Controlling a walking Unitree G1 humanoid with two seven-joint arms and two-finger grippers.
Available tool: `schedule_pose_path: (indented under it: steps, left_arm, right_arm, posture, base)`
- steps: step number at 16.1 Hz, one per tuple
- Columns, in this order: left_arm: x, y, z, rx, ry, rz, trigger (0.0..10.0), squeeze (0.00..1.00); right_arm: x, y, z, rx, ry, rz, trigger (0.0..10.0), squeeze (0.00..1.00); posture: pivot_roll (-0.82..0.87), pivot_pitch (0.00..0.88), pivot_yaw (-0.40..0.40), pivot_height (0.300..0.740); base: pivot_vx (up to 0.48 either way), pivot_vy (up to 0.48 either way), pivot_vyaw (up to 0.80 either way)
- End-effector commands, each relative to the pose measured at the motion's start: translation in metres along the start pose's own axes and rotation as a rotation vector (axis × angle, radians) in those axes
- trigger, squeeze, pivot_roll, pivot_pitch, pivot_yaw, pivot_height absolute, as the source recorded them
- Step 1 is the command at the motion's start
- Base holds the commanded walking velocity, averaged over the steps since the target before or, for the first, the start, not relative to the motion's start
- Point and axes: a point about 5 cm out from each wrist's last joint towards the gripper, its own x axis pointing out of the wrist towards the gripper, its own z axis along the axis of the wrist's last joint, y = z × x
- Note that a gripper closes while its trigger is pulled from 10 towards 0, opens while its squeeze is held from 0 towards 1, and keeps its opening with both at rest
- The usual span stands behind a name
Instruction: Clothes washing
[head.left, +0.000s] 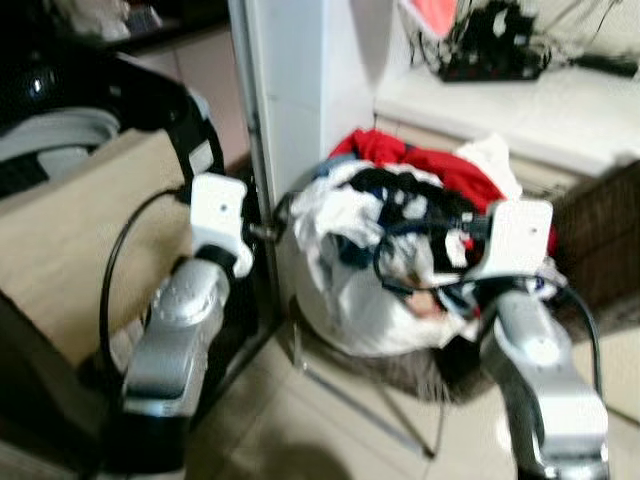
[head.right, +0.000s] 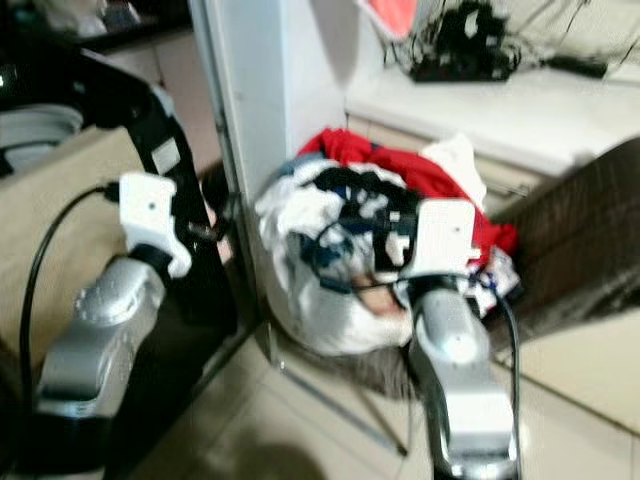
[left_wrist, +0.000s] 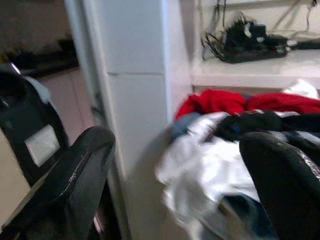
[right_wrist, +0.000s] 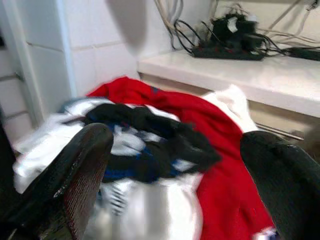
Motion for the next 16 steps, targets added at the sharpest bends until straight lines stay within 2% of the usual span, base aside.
schedule_pose_path:
  steps: [1,2,7,9,12,16]
  left_arm:
    - [-0.003,-0.004,0.003,0.021,-0.011,-0.016,10.0,0.0]
    - [-0.008,0.001,0.006,0.056,-0.039,-0.007,10.0,0.0]
    - [-0.015,0.015,0.01,0.06,-0.054,0.048,10.0,0.0]
    - [-0.017,0.015,0.009,0.068,-0.05,0.04,10.0,0.0]
    - [-0.015,0.014,0.009,0.062,-0.046,0.018,10.0,0.0]
    - [-0.014,0.012,0.007,0.06,-0.037,0.0,10.0,0.0]
  right_arm:
    - [0.001,0.001,-0.002,-0.012,0.002,0.011,10.0,0.0]
    - [0.002,0.006,-0.003,-0.029,-0.001,0.071,10.0,0.0]
    - [0.003,0.014,-0.004,-0.011,-0.006,0.119,10.0,0.0]
    - [0.001,0.017,-0.006,0.055,-0.008,0.117,10.0,0.0]
    - [-0.001,0.016,-0.007,0.056,-0.007,0.117,10.0,0.0]
    - [-0.006,0.016,-0.008,0.068,-0.003,0.119,10.0,0.0]
  posture:
    - [-0.11,0.0,0.009,0.74]
    - [-0.1,0.0,0.004,0.74]
    - [-0.08,0.0,-0.004,0.74]
    - [-0.07,0.0,-0.001,0.74]
    - [-0.08,0.0,0.012,0.74]
    - [-0.1,0.0,0.033,0.74]
  base:
    - [0.0,0.0,0.0]
    - [0.0,0.0,0.8]
    - [0.335,0.0,0.8]
    - [0.369,0.0,0.0]
    - [0.371,0.0,0.0]
    - [0.371,0.0,-0.8]
